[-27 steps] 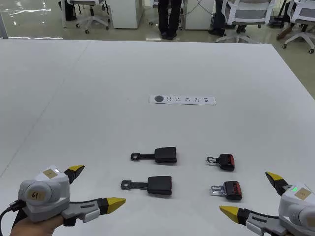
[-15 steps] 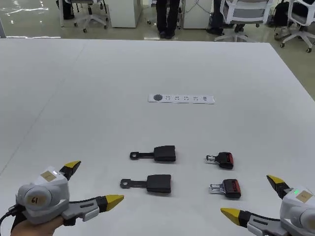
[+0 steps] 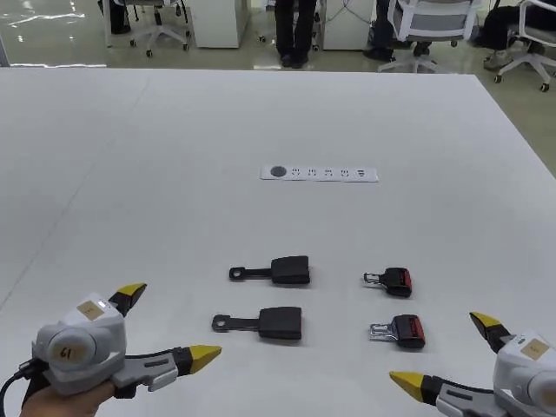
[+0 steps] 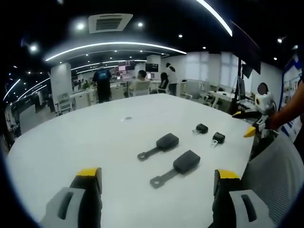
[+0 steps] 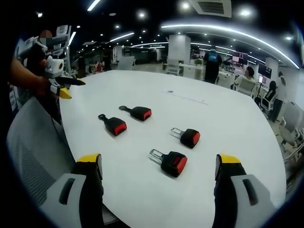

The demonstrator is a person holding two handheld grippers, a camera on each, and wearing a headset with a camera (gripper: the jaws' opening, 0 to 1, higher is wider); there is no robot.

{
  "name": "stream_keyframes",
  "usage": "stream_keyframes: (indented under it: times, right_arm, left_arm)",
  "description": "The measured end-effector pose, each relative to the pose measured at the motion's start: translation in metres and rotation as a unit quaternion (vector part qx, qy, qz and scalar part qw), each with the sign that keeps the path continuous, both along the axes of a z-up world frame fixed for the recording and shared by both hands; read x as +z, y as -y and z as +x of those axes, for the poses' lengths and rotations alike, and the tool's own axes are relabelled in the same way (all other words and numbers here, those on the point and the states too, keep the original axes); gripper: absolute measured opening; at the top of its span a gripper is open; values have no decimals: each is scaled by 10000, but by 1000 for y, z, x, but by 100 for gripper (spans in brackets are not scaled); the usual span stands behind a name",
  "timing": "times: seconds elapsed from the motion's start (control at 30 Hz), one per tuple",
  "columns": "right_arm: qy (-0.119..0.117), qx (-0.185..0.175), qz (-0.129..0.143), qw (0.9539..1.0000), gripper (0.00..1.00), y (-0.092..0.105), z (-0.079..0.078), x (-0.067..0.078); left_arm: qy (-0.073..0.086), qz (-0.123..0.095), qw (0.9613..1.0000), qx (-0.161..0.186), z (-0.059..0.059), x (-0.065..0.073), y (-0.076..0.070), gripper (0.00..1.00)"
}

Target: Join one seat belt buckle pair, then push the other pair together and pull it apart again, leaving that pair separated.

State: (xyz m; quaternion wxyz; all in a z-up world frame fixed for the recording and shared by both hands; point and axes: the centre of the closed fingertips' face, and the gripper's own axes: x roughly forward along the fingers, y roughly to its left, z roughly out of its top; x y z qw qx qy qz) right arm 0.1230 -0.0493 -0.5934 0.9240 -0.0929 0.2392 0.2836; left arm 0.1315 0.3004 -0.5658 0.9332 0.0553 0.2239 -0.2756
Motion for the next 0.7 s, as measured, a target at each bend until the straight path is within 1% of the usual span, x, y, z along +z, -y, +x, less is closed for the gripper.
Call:
stream_keyframes:
  times: [0.27, 0.47, 0.7]
  right_arm:
    - [3, 15, 6, 10000, 100, -1, -2, 1]
    - [15, 37, 15, 10000, 100, 1, -3, 1]
    - [11, 52, 3, 10000, 100, 1, -5, 1]
  left_arm:
    - [-42, 13, 10000, -30, -2, 2, 4, 100]
    - [-51, 28, 10000, -48, -2, -2, 1, 100]
    - [-57, 52, 9999, -78, -4, 1, 4, 100]
